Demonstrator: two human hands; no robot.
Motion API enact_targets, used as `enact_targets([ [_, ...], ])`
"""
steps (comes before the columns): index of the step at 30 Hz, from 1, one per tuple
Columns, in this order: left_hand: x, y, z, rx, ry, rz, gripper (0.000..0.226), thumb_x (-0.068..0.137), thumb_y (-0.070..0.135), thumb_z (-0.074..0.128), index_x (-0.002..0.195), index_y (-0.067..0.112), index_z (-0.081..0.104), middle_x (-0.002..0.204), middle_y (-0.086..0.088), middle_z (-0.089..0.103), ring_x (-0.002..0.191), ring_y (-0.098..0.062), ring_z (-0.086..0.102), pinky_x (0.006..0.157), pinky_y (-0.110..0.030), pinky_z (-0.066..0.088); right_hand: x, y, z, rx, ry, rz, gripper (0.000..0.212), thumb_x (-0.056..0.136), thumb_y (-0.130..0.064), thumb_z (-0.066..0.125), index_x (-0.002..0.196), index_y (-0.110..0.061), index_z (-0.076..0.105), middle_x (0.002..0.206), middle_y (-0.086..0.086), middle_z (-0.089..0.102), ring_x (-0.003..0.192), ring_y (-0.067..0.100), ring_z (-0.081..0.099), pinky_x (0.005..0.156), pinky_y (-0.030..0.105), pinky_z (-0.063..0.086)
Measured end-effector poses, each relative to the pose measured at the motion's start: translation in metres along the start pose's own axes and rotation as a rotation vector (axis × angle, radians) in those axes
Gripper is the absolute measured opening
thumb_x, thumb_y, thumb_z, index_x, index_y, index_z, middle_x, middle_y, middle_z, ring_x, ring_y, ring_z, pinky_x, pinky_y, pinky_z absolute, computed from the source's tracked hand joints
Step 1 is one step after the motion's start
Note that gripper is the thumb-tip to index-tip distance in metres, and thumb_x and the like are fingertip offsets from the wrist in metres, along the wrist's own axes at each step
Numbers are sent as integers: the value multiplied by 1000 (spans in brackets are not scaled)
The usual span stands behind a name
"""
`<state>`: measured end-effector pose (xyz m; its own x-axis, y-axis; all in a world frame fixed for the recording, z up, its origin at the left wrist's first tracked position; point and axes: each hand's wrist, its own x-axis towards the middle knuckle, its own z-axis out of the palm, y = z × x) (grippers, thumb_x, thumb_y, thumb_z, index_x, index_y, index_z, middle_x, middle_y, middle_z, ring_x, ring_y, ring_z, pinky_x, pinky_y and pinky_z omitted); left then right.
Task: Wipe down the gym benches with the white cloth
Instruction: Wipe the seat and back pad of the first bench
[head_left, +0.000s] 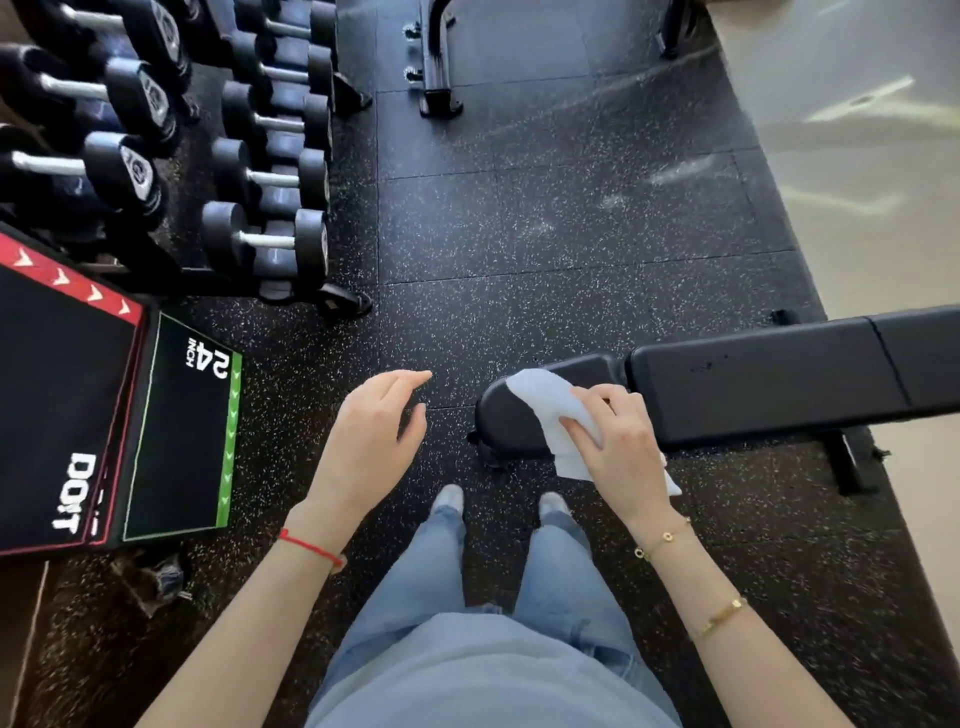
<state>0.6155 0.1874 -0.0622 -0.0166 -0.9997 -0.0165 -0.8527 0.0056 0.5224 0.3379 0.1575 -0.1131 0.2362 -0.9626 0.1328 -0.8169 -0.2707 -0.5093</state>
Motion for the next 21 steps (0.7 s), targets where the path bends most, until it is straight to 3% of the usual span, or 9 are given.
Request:
enact_targets([
  [7, 34, 44, 79, -40, 66, -132, 36, 96, 14, 55, 131, 10, 58, 129, -4, 62, 121, -20, 56, 107, -40, 44, 36, 91, -4, -13, -65, -120, 35, 96, -25, 64, 129, -14, 61, 104, 3, 56, 87, 21, 44, 84, 34, 43],
  [11, 53, 42, 132, -65, 97, -193, 36, 96, 16, 55, 132, 12, 58, 130, -2, 62, 122, -17, 54, 108, -36, 43, 55, 140, 20, -40, -83, -138, 31, 96, -25, 64, 125, -14, 63, 103, 4, 57, 85, 23, 45, 82, 38, 44],
  [21, 90, -55, 302, 6, 88, -177, 36, 93, 11, 58, 129, 10, 60, 127, -5, 63, 121, -21, 56, 108, -39, 43, 80, 249, 188, -109, -81, -205, 31, 97, -27, 62, 123, -11, 65, 107, 9, 61, 86, 28, 53, 81, 44, 49],
])
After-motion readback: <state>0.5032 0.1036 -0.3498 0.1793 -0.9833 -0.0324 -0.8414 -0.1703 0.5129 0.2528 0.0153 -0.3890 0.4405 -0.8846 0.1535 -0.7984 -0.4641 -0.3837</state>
